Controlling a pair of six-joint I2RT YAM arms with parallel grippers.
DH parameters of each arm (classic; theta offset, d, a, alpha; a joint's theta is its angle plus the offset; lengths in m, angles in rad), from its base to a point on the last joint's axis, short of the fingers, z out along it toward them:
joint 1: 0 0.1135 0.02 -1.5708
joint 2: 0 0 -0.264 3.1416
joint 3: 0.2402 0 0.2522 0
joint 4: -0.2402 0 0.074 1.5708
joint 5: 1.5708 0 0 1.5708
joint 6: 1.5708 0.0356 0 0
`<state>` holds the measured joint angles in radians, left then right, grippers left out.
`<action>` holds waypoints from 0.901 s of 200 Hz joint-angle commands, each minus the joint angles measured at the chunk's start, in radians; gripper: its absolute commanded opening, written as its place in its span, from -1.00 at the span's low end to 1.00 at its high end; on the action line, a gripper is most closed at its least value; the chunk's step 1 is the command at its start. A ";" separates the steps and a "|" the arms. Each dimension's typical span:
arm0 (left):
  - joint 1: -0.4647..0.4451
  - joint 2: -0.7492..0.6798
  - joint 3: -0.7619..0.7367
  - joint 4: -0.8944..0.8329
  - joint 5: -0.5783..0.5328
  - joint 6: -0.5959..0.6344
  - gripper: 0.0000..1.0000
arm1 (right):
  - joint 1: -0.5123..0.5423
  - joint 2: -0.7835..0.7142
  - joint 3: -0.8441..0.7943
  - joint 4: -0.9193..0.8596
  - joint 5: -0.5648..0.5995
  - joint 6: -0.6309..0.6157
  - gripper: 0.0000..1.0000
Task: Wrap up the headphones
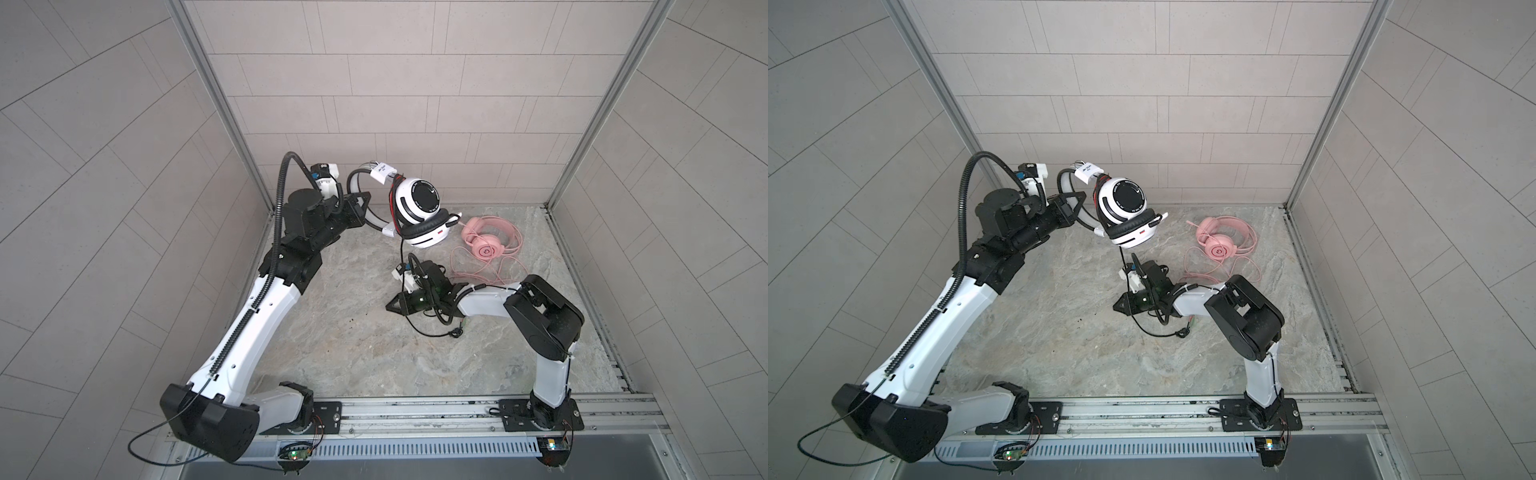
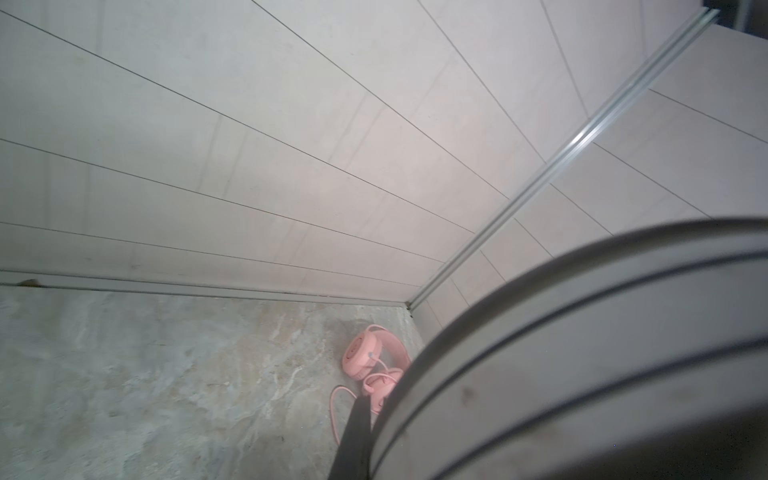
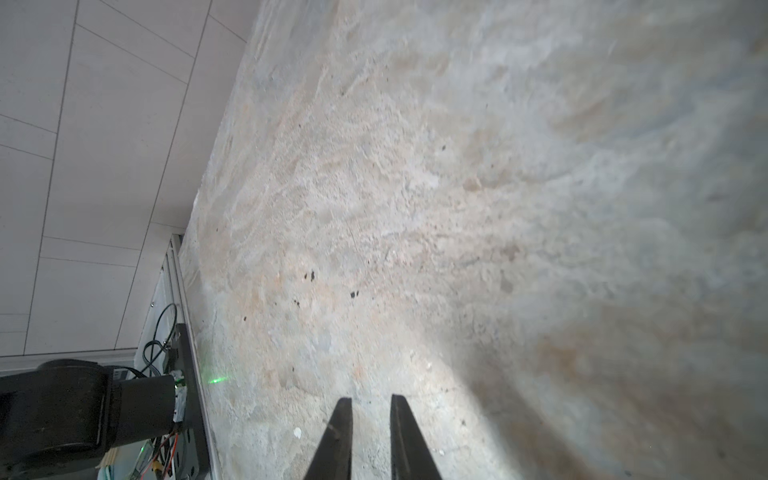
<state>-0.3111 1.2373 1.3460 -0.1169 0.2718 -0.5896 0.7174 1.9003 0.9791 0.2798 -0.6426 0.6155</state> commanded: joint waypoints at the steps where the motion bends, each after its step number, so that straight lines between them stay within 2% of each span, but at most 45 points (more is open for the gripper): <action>1: 0.018 -0.020 0.046 0.023 -0.207 -0.041 -1.00 | 0.036 -0.052 -0.048 0.006 0.047 0.002 -0.67; 27: 0.026 -0.023 0.036 0.015 -0.346 -0.024 -1.00 | 0.084 -0.079 -0.080 -0.045 0.106 -0.031 -0.76; 73: 0.051 -0.019 0.036 -0.011 -0.512 0.031 -1.00 | 0.162 -0.132 -0.103 -0.125 0.181 -0.068 -0.94; 93: 0.060 -0.018 0.004 0.021 -0.580 0.105 -1.00 | 0.203 -0.201 -0.062 -0.292 0.271 -0.132 -0.97; 134: 0.073 0.018 -0.041 0.064 -0.734 0.237 -1.00 | 0.341 -0.340 0.074 -0.631 0.547 -0.284 -1.00; 166: 0.073 0.069 -0.053 0.084 -0.862 0.352 -1.00 | 0.408 -0.433 0.208 -0.799 0.645 -0.347 -1.00; 180: 0.073 0.094 -0.052 0.090 -0.849 0.412 -1.00 | 0.417 -0.461 0.253 -0.818 0.656 -0.382 -1.00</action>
<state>-0.2424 1.3109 1.2926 -0.1585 -0.4919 -0.2771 1.1191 1.4998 1.1637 -0.3779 -0.0971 0.3279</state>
